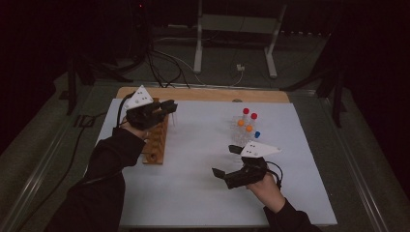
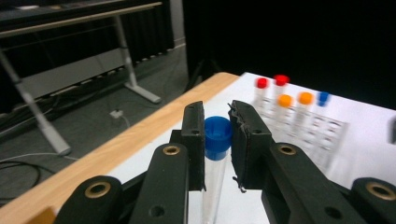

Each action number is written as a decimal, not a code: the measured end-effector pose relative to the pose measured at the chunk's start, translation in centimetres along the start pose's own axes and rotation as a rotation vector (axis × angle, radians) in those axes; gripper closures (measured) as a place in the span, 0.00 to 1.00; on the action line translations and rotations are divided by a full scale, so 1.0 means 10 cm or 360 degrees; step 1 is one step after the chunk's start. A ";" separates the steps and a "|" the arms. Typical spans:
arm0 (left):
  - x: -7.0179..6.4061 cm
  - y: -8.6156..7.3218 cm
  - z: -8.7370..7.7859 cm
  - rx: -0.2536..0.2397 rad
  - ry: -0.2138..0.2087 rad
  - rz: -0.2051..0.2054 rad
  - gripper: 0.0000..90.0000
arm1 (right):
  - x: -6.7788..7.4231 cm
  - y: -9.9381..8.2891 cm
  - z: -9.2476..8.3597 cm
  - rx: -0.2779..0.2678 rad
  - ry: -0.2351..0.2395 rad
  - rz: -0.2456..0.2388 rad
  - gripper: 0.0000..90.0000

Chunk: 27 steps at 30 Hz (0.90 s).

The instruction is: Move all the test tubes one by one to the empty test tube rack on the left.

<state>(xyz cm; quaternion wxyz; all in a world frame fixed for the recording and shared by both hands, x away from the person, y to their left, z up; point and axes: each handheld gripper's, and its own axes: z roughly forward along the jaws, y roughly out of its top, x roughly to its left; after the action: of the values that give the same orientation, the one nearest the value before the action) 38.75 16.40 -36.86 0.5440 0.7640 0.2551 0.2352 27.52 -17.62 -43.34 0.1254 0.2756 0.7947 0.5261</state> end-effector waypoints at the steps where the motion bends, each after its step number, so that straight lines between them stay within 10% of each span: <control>1: 0.05 0.02 0.00 0.0002 0.0015 -0.0007 0.86 | 0.00 0.00 0.00 0.0002 0.0006 0.0009 0.02; 15: 0.70 0.05 -0.01 0.0028 0.0284 -0.0106 0.86 | 0.01 0.00 -0.01 -0.0003 0.0029 0.0008 0.02; 27: 0.96 -0.25 0.16 0.0080 0.0437 -0.0198 0.86 | 0.00 -0.01 -0.03 -0.0008 0.0039 0.0019 0.02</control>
<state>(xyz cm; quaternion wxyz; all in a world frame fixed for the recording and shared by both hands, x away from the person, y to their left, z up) 46.73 22.14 -38.90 0.4981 0.7207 0.3798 0.2969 27.37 -17.83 -43.29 0.1133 0.2735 0.7931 0.5323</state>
